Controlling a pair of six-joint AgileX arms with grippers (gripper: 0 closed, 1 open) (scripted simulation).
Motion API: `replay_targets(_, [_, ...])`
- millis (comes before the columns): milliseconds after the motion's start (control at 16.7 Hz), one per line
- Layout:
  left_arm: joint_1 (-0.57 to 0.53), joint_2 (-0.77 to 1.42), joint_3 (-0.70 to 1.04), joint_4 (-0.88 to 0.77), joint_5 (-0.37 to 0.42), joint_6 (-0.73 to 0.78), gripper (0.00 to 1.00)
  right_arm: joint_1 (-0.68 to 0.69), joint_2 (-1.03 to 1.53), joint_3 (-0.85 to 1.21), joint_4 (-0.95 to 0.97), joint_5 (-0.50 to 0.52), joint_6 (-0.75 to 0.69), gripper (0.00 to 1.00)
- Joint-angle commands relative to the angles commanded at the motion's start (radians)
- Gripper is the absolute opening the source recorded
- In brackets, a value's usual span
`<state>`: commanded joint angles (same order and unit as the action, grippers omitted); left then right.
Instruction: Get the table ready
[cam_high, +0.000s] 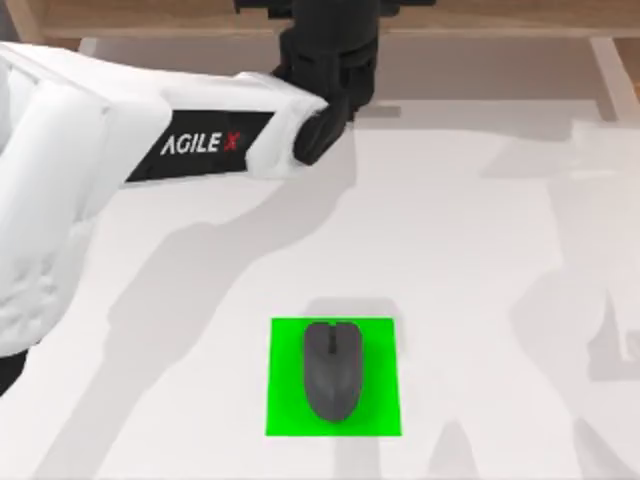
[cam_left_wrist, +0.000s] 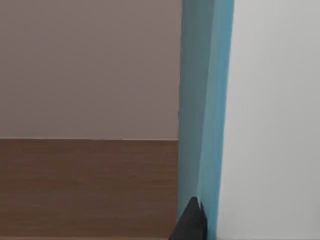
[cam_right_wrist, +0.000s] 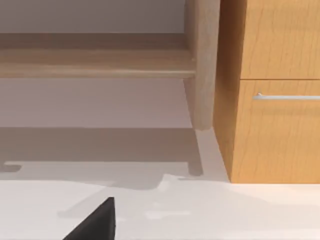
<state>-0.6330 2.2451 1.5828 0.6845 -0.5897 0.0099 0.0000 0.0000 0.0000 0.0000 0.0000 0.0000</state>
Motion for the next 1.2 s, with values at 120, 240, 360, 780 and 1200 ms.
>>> replay_targets(120, [0.000,0.000,0.000,0.000,0.000,0.000,0.00,0.000,0.000,0.000,0.000,0.000,0.000,1.00])
replay_targets(240, [0.000,0.000,0.000,0.000,0.000,0.000,0.00,0.000,0.000,0.000,0.000,0.000,0.000,1.00])
replay_targets(360, [0.000,0.000,0.000,0.000,0.000,0.000,0.00,0.000,0.000,0.000,0.000,0.000,0.000,1.00])
replay_targets(780, [-0.034,-0.096,-0.118,0.017,-0.033,0.003,0.00,0.000,0.000,0.000,0.000,0.000,0.000,1.00])
replay_targets(1200, [-0.047,-0.133,-0.158,0.025,-0.050,0.006,0.00,0.000,0.000,0.000,0.000,0.000,0.000,1.00])
